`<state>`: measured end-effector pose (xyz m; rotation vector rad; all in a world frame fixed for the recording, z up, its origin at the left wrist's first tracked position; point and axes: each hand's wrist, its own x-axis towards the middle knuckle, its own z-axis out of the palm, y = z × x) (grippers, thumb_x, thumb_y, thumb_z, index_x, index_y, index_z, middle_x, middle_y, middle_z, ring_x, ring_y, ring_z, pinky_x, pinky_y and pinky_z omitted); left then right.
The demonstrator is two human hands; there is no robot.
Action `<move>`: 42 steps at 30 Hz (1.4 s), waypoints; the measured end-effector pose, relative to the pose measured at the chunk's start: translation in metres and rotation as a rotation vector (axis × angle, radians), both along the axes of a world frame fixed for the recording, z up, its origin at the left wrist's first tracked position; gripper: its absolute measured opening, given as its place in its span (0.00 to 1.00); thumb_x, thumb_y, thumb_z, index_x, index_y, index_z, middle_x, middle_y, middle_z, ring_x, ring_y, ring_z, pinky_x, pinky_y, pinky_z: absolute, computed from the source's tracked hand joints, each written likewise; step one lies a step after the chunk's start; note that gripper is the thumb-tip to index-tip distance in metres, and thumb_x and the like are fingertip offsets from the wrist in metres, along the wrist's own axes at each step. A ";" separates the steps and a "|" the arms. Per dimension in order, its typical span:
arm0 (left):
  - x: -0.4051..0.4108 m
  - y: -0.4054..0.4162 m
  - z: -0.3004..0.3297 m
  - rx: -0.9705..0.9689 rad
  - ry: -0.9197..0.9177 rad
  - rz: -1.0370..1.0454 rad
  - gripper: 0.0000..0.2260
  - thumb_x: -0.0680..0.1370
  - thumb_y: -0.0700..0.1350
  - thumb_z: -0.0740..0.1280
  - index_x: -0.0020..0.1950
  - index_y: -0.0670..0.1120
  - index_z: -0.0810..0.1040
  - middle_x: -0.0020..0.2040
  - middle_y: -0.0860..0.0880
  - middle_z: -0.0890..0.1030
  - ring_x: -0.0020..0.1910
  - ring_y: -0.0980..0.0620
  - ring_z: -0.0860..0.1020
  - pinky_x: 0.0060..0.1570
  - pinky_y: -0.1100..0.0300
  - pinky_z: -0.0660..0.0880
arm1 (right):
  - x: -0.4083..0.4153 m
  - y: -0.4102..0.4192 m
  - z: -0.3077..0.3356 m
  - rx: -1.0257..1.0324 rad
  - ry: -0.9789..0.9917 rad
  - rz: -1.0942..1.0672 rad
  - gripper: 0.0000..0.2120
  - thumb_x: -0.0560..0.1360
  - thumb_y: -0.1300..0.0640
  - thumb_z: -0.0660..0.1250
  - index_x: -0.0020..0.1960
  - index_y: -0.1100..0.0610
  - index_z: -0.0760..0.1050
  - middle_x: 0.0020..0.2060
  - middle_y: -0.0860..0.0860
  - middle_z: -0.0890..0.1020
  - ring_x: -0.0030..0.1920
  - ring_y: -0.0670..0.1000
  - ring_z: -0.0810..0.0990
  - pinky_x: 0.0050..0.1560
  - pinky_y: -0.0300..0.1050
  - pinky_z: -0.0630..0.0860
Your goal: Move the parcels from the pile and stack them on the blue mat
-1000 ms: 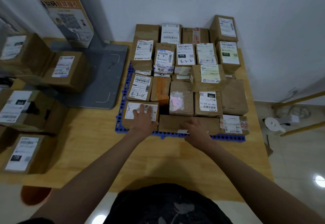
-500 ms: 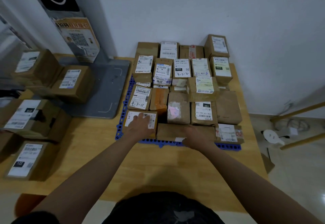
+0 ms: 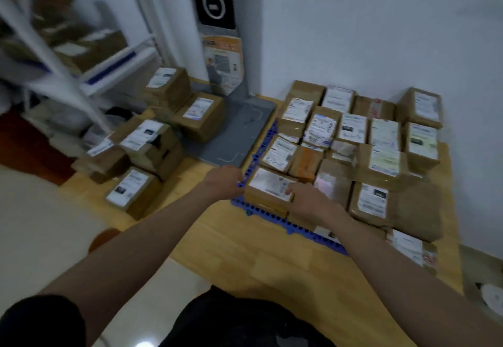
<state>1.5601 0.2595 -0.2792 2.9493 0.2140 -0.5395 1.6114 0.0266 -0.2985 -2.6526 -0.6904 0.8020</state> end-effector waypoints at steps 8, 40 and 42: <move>-0.049 0.095 0.005 0.024 -0.027 0.235 0.16 0.77 0.56 0.66 0.62 0.50 0.76 0.59 0.49 0.78 0.56 0.47 0.77 0.52 0.53 0.76 | -0.008 0.102 0.003 0.024 0.068 0.123 0.14 0.77 0.49 0.63 0.59 0.53 0.74 0.53 0.54 0.80 0.47 0.54 0.80 0.45 0.49 0.76; -0.130 0.378 -0.123 -0.312 0.243 0.396 0.41 0.62 0.50 0.81 0.69 0.43 0.64 0.62 0.45 0.75 0.60 0.46 0.76 0.58 0.50 0.76 | -0.144 0.435 -0.090 0.154 0.487 -0.298 0.36 0.73 0.59 0.70 0.76 0.59 0.56 0.69 0.58 0.70 0.67 0.57 0.71 0.64 0.49 0.72; -0.139 0.374 -0.126 -0.388 0.208 0.454 0.41 0.62 0.49 0.80 0.70 0.44 0.65 0.62 0.45 0.74 0.60 0.45 0.74 0.59 0.49 0.75 | -0.153 0.435 -0.093 0.165 0.476 -0.335 0.37 0.73 0.60 0.70 0.76 0.59 0.56 0.70 0.57 0.69 0.68 0.56 0.69 0.67 0.50 0.69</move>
